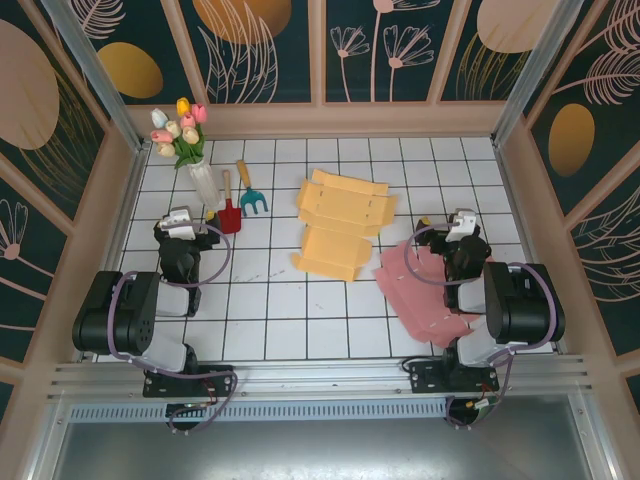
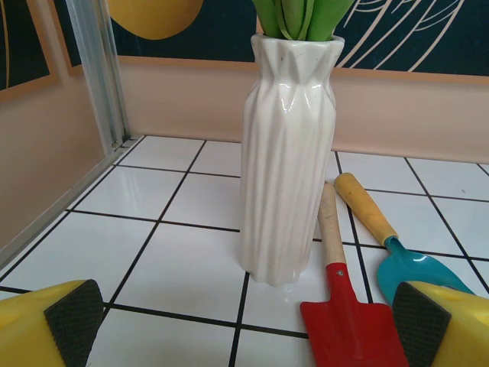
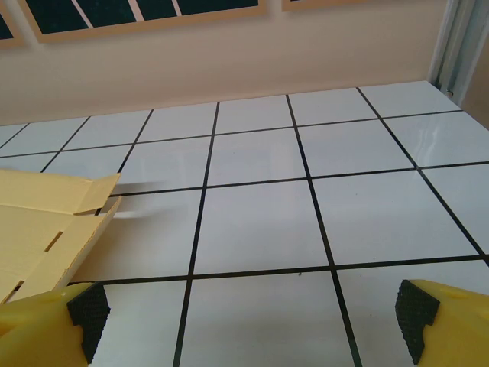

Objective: Fold the paper box

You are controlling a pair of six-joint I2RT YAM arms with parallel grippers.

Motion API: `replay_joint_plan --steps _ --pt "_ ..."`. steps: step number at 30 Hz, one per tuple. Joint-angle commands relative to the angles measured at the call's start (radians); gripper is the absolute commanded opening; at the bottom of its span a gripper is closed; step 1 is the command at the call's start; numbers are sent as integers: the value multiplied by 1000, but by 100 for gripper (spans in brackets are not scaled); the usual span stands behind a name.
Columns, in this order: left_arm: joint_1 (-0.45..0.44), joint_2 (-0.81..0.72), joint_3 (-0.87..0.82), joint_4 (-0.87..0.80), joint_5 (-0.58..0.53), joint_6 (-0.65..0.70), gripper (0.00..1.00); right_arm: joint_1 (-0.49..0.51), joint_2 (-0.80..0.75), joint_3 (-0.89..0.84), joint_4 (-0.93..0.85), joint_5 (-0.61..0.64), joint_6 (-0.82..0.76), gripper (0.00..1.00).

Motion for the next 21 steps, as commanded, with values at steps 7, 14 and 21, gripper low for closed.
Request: replay_joint_plan --steps 7,14,21 --pt "6 -3 0 10 20 13 99 -4 6 21 25 2 17 99" --pt "6 -1 1 8 21 12 99 -7 6 22 24 -2 19 99" --pt "14 -1 6 1 30 5 99 -16 5 28 13 17 35 99"
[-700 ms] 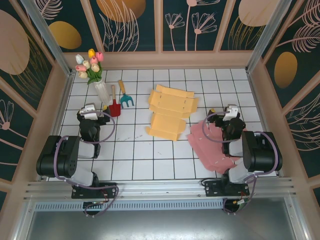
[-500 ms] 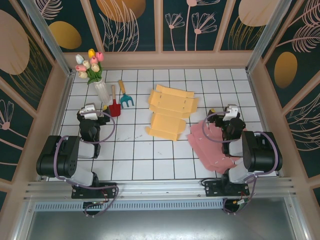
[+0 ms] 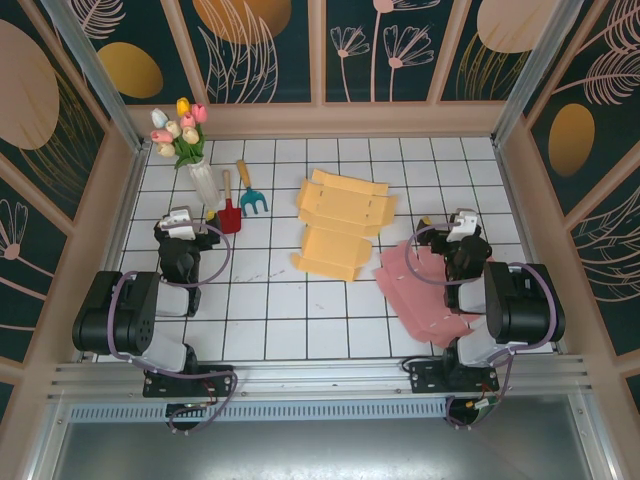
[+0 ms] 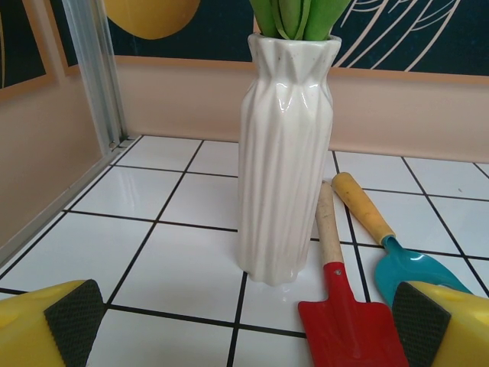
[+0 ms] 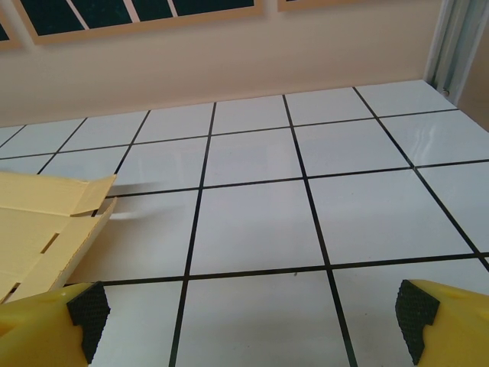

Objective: Fold the paper box

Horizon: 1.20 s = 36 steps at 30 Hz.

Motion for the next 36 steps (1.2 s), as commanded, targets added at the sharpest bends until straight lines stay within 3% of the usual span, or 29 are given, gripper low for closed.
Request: replay_joint_plan --steps 1,11,13,14,16,18,20,23,25,29,36 --pt "10 -1 7 0 17 3 99 -7 6 27 16 17 28 99" --pt "15 -3 8 -3 21 2 99 -6 6 31 9 20 28 99" --pt "10 -41 36 -70 17 11 99 2 6 32 7 35 22 99" --pt "-2 -100 79 -209 -60 -4 99 12 -5 43 -12 57 19 99" --pt "-5 -247 144 -424 -210 -113 99 55 -103 111 -206 253 39 99" --pt "-5 -394 177 -589 -266 -237 99 88 -235 224 -506 433 168 99" --pt "-5 -496 193 -678 -217 -336 99 96 -342 363 -840 375 308 99" --pt "-5 -540 158 -605 -55 -410 99 203 -389 470 -1009 359 273 99" --pt "-5 -525 175 -606 54 -421 99 263 -382 524 -1071 338 242 99" --pt "-35 -432 301 -766 149 -454 99 297 -303 626 -1137 201 244 99" --pt "-292 -148 517 -928 91 -459 99 357 -110 814 -1227 127 243 99"
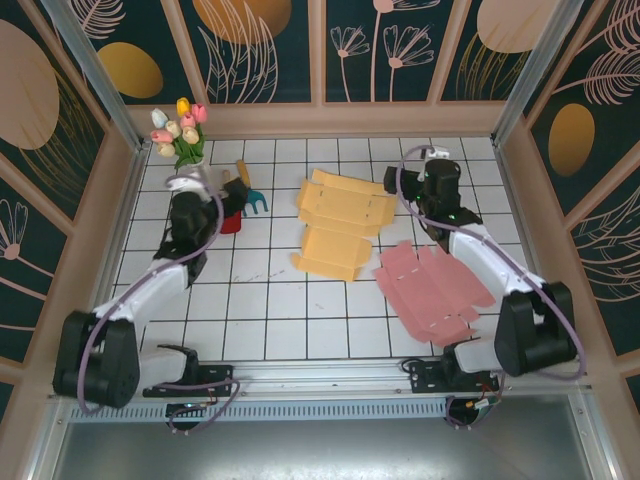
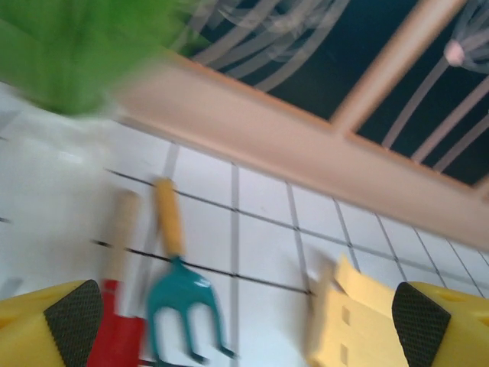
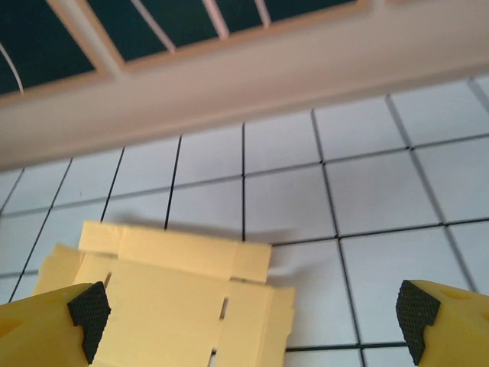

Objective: Fold the paper box

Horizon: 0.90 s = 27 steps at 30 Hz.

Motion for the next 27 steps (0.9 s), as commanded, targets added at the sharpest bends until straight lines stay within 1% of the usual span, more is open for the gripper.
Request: replay_joint_plan --steps 1,4,6,9,14,16,18,22,24,26,27 --pt "-75 125 107 -114 7 2 99 42 39 88 -96 -51 12 99" --pt "-117 285 242 -187 16 81 99 82 53 77 -78 -43 -5 99" --pt "-137 384 337 -235 41 117 98 91 53 56 -52 -49 -6 99" --pt "-168 504 429 -250 63 149 97 94 40 17 -4 -55 4 99" --pt "-175 672 562 -293 79 184 94 94 6 -69 75 -65 15 99" --pt "-175 736 636 -332 127 208 91 93 -2 -87 88 -66 7 98" --pt "-175 774 674 -347 148 222 90 94 -7 -93 85 -94 -9 96" --pt "-175 827 731 -374 105 250 89 95 -20 -96 78 -106 -29 92" --pt "-175 864 773 -404 112 261 88 95 -20 -94 79 -115 -35 91" --pt "-175 896 808 -426 121 268 83 96 -18 -91 77 -117 -39 90" --pt "-175 908 821 -430 127 274 79 96 -16 -89 75 -119 -44 89"
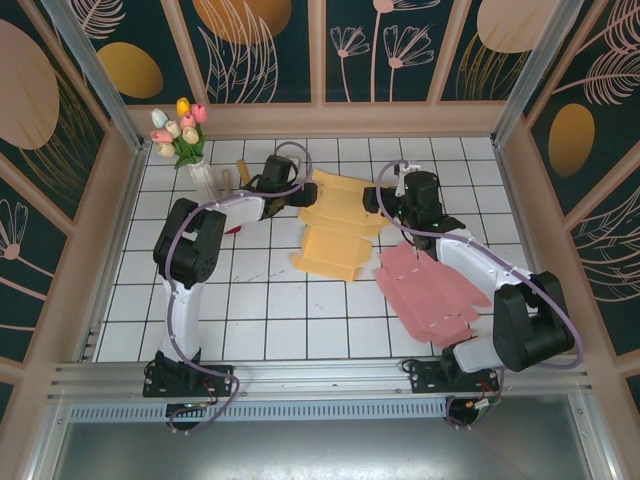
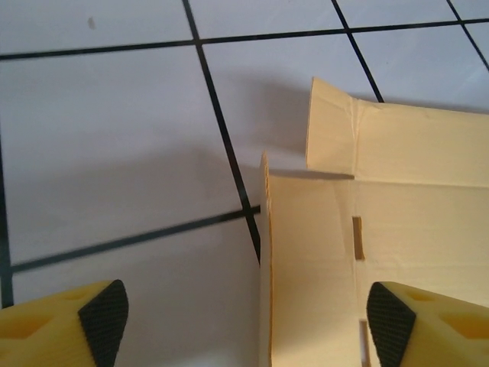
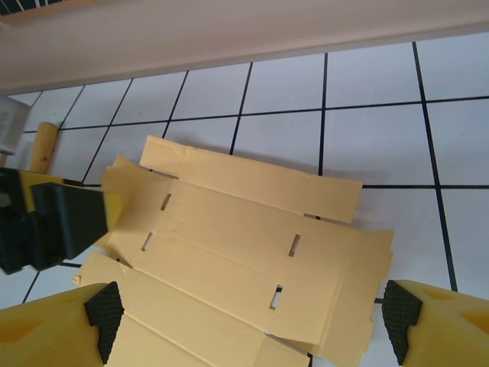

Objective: Fold the paper box

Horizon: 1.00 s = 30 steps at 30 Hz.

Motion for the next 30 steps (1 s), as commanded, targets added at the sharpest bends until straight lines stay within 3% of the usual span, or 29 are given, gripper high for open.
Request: replay_joint_plan --steps 1,8,9,10,11,22,27,30 --pt "2 48 58 -57 27 41 73 4 -22 -1 21 -26 -28 88" --pt "2 78 104 -56 85 59 33 12 -21 9 10 -35 -43 86" --pt "2 72 99 -47 91 57 22 12 -21 13 6 -35 -47 86" --pt "2 63 91 -40 90 54 4 14 -18 18 -1 -35 -52 86" --pt "2 50 80 -33 81 49 0 15 -17 21 -4 -35 -56 86" --pt "0 -420 -463 306 -6 5 0 66 -37 88 -1 -141 -188 82" --pt "-9 -655 -764 587 68 -2 0 152 34 248 -125 -203 -540 80" --pt "-12 -720 -901 743 63 21 0 163 100 409 -314 -318 -706 62"
